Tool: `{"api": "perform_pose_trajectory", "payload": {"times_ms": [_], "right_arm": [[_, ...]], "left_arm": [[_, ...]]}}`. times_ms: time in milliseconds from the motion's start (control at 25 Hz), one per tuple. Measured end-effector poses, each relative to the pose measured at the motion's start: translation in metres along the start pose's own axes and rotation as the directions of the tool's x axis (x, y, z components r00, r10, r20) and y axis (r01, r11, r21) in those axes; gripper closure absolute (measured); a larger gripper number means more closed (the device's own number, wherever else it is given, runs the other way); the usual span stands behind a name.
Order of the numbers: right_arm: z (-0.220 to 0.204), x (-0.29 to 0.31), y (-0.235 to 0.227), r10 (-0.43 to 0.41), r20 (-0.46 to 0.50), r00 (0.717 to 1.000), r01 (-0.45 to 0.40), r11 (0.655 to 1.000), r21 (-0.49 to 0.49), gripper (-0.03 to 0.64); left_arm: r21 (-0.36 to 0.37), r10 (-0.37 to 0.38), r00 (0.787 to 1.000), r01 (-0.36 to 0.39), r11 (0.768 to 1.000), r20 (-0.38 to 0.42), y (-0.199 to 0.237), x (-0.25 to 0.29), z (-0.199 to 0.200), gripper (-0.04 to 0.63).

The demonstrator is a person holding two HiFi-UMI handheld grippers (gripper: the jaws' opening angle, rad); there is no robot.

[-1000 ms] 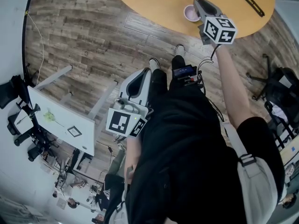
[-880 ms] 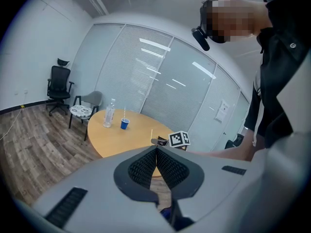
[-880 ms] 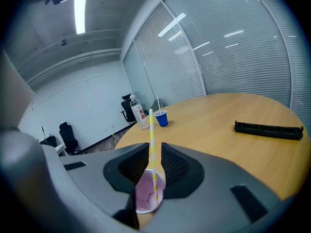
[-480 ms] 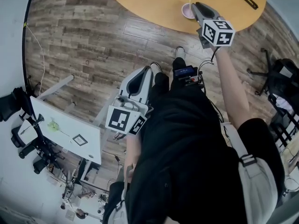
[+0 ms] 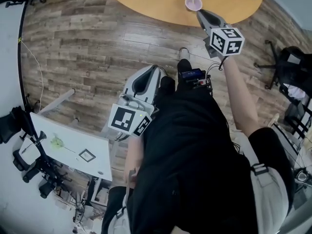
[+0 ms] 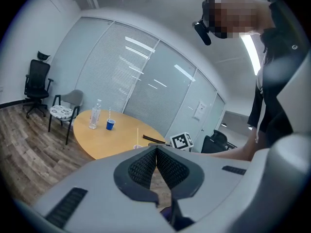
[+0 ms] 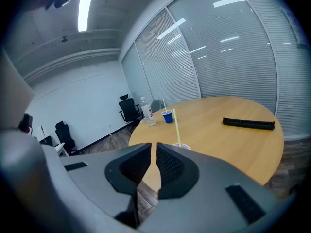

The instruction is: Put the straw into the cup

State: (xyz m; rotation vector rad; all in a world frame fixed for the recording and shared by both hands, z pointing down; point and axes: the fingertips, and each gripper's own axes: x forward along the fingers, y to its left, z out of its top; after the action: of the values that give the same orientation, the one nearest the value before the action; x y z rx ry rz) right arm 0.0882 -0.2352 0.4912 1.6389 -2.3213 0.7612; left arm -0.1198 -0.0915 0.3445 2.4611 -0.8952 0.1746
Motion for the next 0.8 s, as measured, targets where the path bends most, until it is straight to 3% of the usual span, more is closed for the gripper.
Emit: {"api": "perform_pose_trajectory", "payload": {"times_ms": [560, 800], "right_arm": [[-0.026, -0.092, 0.099, 0.023, 0.061, 0.998, -0.024, 1.000, 0.005, 0.595], [-0.029, -0.131, 0.119, 0.023, 0.125, 0.992, -0.028, 0.999, 0.036, 0.598]], "left_arm": [[0.067, -0.158, 0.987, 0.158, 0.985, -0.005, -0.011, -0.059, -0.020, 0.583], [0.104, -0.185, 0.983, 0.185, 0.977, -0.013, -0.022, -0.075, -0.024, 0.583]]}}
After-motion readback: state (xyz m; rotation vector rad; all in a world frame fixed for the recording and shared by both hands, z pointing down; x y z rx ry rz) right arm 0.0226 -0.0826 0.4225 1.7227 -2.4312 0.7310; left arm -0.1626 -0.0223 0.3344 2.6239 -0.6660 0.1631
